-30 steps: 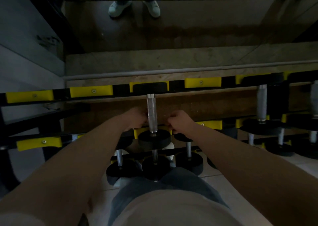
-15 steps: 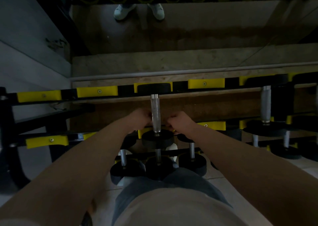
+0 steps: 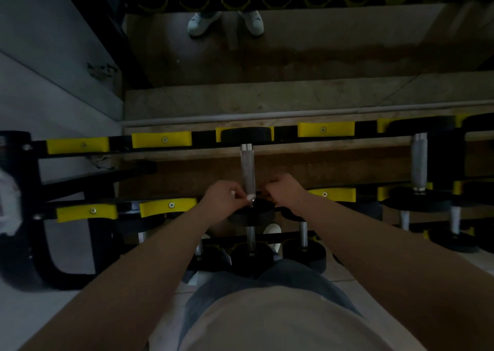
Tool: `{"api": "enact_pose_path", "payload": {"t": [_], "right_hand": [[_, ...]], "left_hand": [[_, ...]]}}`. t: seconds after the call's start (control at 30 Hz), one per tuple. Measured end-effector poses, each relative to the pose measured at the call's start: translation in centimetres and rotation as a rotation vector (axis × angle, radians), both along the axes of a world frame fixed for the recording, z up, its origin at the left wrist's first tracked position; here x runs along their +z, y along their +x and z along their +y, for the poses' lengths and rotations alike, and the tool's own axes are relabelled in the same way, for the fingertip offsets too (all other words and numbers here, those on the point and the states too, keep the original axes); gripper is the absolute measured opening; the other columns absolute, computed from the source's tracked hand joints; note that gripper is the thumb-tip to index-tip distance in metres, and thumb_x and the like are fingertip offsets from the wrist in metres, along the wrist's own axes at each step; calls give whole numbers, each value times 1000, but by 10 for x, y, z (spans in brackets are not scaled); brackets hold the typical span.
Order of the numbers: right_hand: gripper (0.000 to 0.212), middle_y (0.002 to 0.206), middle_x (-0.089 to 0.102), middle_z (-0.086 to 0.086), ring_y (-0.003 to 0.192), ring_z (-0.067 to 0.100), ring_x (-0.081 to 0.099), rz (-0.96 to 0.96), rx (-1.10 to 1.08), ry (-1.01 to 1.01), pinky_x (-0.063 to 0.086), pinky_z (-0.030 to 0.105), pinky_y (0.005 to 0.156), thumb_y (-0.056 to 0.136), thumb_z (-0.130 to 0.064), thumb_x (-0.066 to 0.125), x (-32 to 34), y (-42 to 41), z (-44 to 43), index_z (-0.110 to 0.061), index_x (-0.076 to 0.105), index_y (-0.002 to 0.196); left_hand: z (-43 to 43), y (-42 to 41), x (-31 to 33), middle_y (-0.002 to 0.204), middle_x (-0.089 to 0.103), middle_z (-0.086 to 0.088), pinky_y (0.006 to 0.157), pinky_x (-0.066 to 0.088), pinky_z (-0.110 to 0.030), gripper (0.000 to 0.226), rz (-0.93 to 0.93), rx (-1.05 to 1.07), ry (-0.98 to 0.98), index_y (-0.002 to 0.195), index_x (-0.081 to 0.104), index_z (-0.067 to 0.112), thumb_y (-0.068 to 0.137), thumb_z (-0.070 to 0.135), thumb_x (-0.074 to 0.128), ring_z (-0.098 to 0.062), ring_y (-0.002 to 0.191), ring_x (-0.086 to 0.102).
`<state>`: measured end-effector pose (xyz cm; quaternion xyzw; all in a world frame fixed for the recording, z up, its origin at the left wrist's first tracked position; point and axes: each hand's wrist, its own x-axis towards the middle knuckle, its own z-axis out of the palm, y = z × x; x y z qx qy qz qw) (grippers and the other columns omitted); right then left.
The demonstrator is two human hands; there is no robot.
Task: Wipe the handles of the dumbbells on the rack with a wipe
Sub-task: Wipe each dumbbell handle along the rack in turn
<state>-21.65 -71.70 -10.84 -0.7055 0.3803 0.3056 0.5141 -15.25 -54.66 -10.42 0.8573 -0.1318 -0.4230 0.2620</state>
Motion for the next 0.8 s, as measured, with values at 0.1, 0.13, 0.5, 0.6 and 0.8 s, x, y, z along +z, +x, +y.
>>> {"api": "enact_pose_path", "payload": {"t": [0.1, 0.13, 0.5, 0.6, 0.8], "right_hand": [[18, 87, 69, 13, 78, 26, 64, -9, 29, -2, 53, 38, 70, 94, -12, 54, 2, 1, 0, -16, 68, 84], [17, 86, 69, 11, 76, 23, 63, -13, 36, -1, 52, 36, 66, 95, -13, 53, 3, 2, 0, -17, 66, 84], [20, 89, 69, -1, 82, 14, 65, -179, -74, -17, 45, 21, 60, 100, -15, 51, 14, 7, -4, -16, 69, 108], [15, 88, 69, -1, 79, 13, 65, -195, -32, -24, 45, 20, 59, 99, -15, 54, 16, 5, -1, -18, 68, 105], [11, 87, 76, 8, 80, 21, 72, -281, -171, 198, 55, 30, 66, 91, -24, 74, 18, 2, -1, -15, 74, 97]], "left_hand": [[-3, 5, 3, 78, 61, 13, 68, 41, -23, 17, -73, -10, 20, 76, 67, 28, 80, 38, 80, -7, 81, 59], [-6, 10, 7, 82, 62, 12, 69, 39, -24, 17, -100, 69, -14, 79, 67, 28, 81, 41, 79, -7, 83, 58], [-13, 16, 9, 98, 73, 5, 80, 49, -24, 17, -86, -49, -3, 83, 75, 26, 76, 40, 83, -11, 96, 66], [-6, 7, 5, 93, 71, 8, 72, 46, -18, 20, -67, -90, 28, 84, 76, 25, 75, 40, 84, -7, 91, 64], [-16, 4, 14, 105, 71, 4, 73, 51, -11, 23, 103, 428, -351, 107, 75, 18, 84, 17, 78, -8, 97, 65]]}}
